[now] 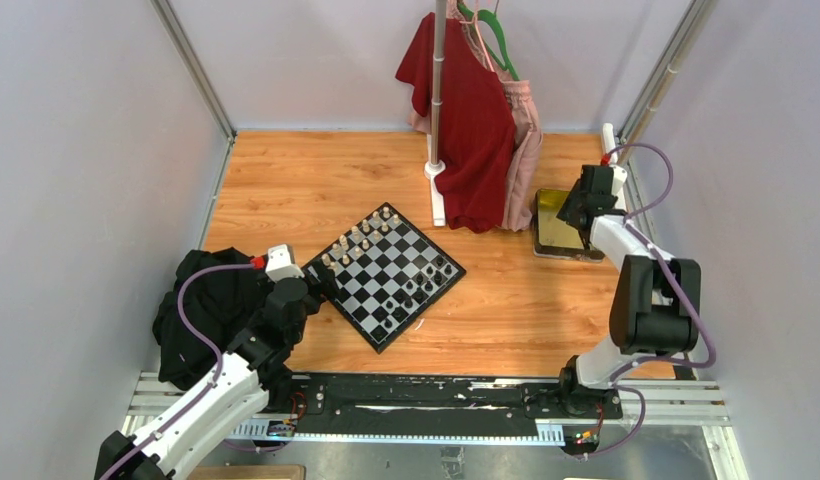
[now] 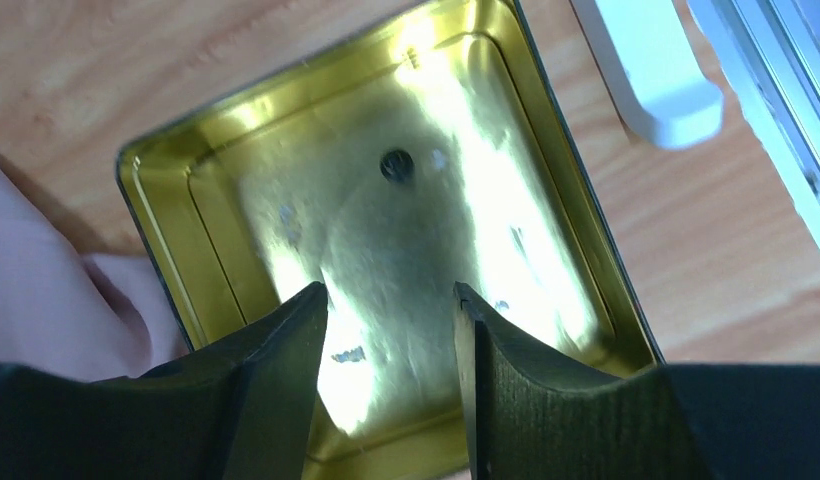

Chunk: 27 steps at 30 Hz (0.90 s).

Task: Set up the chess pieces on the board
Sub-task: Pick up the chess piece from the storage box.

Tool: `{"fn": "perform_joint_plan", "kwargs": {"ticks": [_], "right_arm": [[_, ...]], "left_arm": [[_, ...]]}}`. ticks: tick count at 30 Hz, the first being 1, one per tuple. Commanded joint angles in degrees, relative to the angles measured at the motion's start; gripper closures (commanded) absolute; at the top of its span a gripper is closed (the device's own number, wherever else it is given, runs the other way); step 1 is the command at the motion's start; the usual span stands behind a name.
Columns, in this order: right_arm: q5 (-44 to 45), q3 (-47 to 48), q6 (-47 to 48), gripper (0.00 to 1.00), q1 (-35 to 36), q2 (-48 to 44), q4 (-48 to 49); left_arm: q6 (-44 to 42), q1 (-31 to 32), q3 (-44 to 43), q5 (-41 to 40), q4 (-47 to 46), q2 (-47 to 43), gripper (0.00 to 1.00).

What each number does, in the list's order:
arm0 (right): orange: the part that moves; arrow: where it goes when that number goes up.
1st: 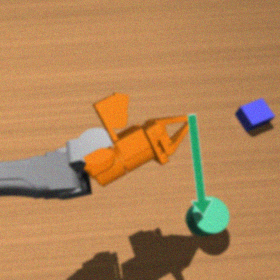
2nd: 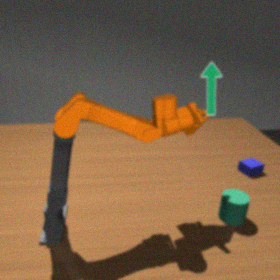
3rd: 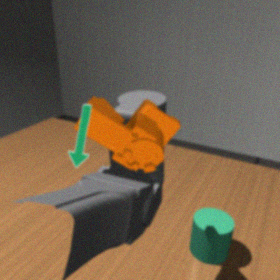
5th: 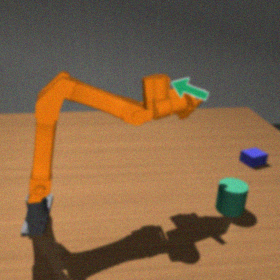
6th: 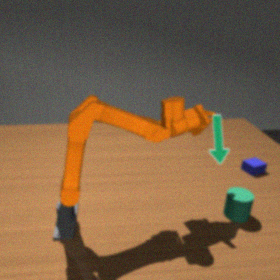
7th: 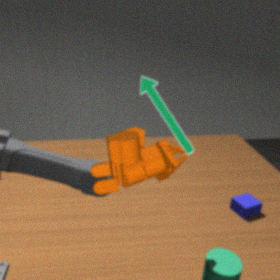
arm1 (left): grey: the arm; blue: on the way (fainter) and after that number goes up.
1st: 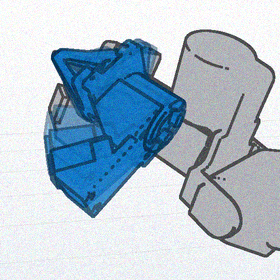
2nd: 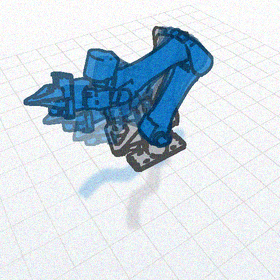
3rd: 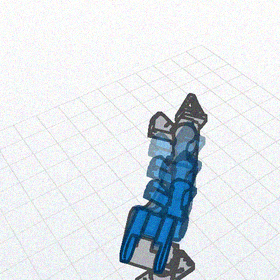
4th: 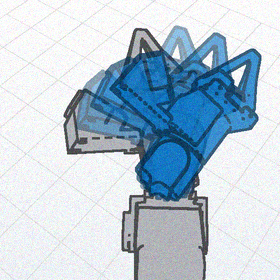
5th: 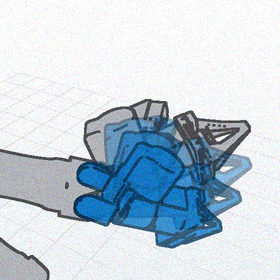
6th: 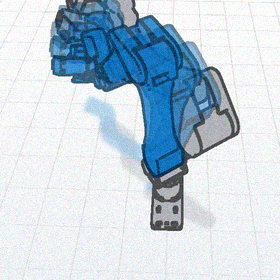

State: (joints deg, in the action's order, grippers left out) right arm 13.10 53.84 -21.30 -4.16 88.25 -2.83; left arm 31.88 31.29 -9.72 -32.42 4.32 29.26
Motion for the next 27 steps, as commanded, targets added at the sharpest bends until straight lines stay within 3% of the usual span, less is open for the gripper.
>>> {"fn": "perform_joint_plan", "kwargs": {"ticks": [1,11,27], "right_arm": [[-1.7,5.0,1.0,0.46,-1.1,4.5,2.4],[-1.7,11.6,1.7,0.47,-2.0,14.4,2.3],[-2.8,14.1,2.2,0.52,-3.4,19.8,2.3]], "left_arm": [[-0.4,0.4,0.0,-0.4,-2.2,0.3,0.0],[-0.5,0.4,-0.3,-0.4,-2.5,1.6,0.0],[-0.4,0.4,-0.7,-0.3,-3.2,3.3,0.0]]}}
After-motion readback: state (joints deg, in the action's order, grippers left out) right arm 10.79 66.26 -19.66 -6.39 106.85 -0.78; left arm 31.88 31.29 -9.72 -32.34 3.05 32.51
